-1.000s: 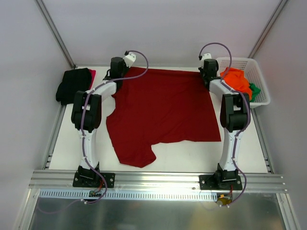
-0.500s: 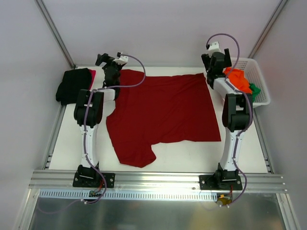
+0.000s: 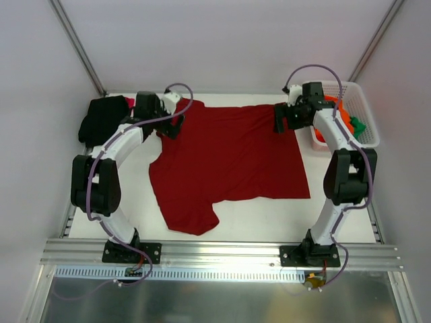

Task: Fold and stack the t-shirts
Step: Flatten the tshirt out

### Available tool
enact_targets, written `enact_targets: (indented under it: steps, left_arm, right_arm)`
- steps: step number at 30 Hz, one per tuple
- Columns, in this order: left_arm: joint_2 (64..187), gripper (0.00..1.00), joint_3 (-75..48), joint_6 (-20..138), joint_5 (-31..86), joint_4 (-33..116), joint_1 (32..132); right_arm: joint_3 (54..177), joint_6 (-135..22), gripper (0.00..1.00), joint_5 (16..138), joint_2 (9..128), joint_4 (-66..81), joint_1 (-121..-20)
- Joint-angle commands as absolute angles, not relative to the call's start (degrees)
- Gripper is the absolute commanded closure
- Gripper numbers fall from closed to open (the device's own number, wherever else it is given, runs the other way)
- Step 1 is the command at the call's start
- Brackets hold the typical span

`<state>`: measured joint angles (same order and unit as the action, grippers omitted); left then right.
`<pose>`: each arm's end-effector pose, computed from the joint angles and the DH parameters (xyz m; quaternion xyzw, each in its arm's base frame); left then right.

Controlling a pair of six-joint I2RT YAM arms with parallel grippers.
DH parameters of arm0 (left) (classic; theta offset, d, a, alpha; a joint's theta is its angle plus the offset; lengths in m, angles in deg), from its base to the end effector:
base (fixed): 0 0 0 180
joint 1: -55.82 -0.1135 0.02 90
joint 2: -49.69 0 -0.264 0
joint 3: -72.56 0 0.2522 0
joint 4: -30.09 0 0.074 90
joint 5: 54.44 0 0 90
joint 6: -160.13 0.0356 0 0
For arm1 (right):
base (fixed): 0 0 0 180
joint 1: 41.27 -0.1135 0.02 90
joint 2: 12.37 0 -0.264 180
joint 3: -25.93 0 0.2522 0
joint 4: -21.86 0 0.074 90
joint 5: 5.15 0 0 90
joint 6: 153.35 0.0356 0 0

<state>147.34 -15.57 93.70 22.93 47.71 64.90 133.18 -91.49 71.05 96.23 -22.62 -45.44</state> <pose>0.3944 -0.0709 0.2838 0.2934 0.7978 -0.0277 0.5260 0.4302 0.0399 0.2799 -0.2993 0.8710 0.0314 0.3882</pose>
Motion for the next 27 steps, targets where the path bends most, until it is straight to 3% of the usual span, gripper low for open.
enact_targets:
  steps: [1, 8, 14, 20, 27]
  left_arm:
    - [144.9, 0.01, -10.4, 89.0, 10.3, 64.9, 64.5]
    - [142.5, 0.01, -5.4, 88.9, 1.4, 77.6, 64.2]
    - [133.4, 0.01, 2.0, 88.0, 3.0, 78.0, 53.9]
    - [125.8, 0.01, 6.6, 89.7, 11.0, 84.4, 49.8]
    - [130.4, 0.01, 2.4, 95.7, -1.3, 97.1, 43.7]
  right_arm:
    - [127.0, -88.0, 0.1, 58.2, 88.8, -34.0, -45.3]
    - [115.3, -90.7, 0.12, 54.4, 81.0, -36.9, -43.3]
    - [104.8, -90.2, 0.12, 56.3, 76.0, -33.8, -31.1]
    - [102.1, -90.0, 0.12, 57.3, 76.6, -35.2, -20.0]
    - [103.1, -99.5, 0.13, 46.3, 81.2, -46.6, -15.4]
